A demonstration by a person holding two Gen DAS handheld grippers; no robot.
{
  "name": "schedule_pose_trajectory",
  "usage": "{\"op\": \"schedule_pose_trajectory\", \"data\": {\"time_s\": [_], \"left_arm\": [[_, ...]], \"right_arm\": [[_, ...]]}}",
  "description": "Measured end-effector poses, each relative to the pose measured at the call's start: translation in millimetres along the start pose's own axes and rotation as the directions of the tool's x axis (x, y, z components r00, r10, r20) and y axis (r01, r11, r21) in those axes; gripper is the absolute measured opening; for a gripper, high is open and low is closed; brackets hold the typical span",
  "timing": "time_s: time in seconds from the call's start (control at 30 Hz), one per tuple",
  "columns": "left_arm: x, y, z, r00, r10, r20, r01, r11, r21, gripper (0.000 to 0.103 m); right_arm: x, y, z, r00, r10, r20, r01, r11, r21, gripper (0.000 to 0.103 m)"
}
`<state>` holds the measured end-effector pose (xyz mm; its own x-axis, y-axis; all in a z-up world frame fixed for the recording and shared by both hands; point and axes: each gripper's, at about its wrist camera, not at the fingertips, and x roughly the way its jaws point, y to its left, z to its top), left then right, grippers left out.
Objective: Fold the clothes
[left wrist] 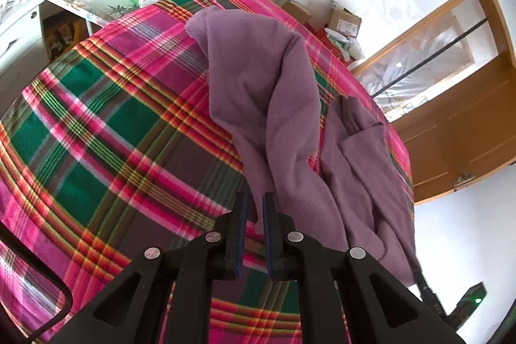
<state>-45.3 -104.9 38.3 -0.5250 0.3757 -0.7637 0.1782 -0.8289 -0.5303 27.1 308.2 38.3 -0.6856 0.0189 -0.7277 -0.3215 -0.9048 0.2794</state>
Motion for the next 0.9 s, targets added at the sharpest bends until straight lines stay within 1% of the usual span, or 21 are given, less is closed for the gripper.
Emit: {"op": "schedule_pose_trajectory", "data": {"time_s": [0.07, 0.17, 0.23, 0.37, 0.43, 0.57, 0.67, 0.7, 0.73, 0.8, 0.9], "left_arm": [[0, 0, -2, 1.000, -0.005, -0.007, 0.005, 1.000, 0.001, 0.010], [-1, -3, -2, 0.999, -0.032, 0.002, 0.032, 0.999, 0.003, 0.010], [-4, -6, 0, 0.999, -0.047, 0.014, 0.047, 0.999, 0.009, 0.010], [-6, -11, 5, 0.998, -0.052, 0.036, 0.051, 0.998, 0.033, 0.010], [-4, -6, 4, 0.998, -0.051, 0.028, 0.050, 0.998, 0.025, 0.010], [0, 7, 1, 0.999, -0.039, 0.010, 0.039, 0.999, 0.010, 0.010], [2, 16, 1, 1.000, -0.031, 0.008, 0.030, 1.000, 0.005, 0.010], [3, 19, 2, 1.000, -0.028, 0.008, 0.028, 1.000, 0.010, 0.010], [4, 21, 3, 1.000, -0.026, 0.008, 0.025, 1.000, 0.017, 0.010], [7, 25, 6, 1.000, -0.011, -0.002, 0.011, 0.999, 0.034, 0.010], [12, 31, 9, 1.000, -0.004, -0.015, 0.005, 0.998, 0.060, 0.010]], "right_arm": [[1, -10, -10, 1.000, -0.009, -0.012, 0.009, 1.000, 0.017, 0.002], [-2, -21, -19, 0.999, -0.039, -0.003, 0.039, 0.998, 0.042, 0.002], [-4, -29, -21, 0.999, -0.050, 0.003, 0.050, 0.997, 0.061, 0.002], [-7, -40, -19, 0.997, -0.079, 0.012, 0.078, 0.994, 0.077, 0.002], [-6, -43, -18, 0.997, -0.081, 0.002, 0.080, 0.994, 0.079, 0.002], [4, -34, -24, 0.994, -0.092, -0.051, 0.093, 0.995, 0.018, 0.003], [-4, -28, -25, 0.996, -0.090, -0.022, 0.090, 0.996, 0.006, 0.004], [-8, -25, -24, 0.996, -0.086, -0.003, 0.086, 0.996, -0.008, 0.004], [-13, -21, -23, 0.998, -0.063, 0.014, 0.063, 0.998, -0.027, 0.005], [-21, -12, -20, 0.999, 0.009, 0.040, -0.007, 0.998, -0.061, 0.007], [-36, 5, -15, 0.991, 0.077, 0.114, -0.065, 0.993, -0.102, 0.010]]}}
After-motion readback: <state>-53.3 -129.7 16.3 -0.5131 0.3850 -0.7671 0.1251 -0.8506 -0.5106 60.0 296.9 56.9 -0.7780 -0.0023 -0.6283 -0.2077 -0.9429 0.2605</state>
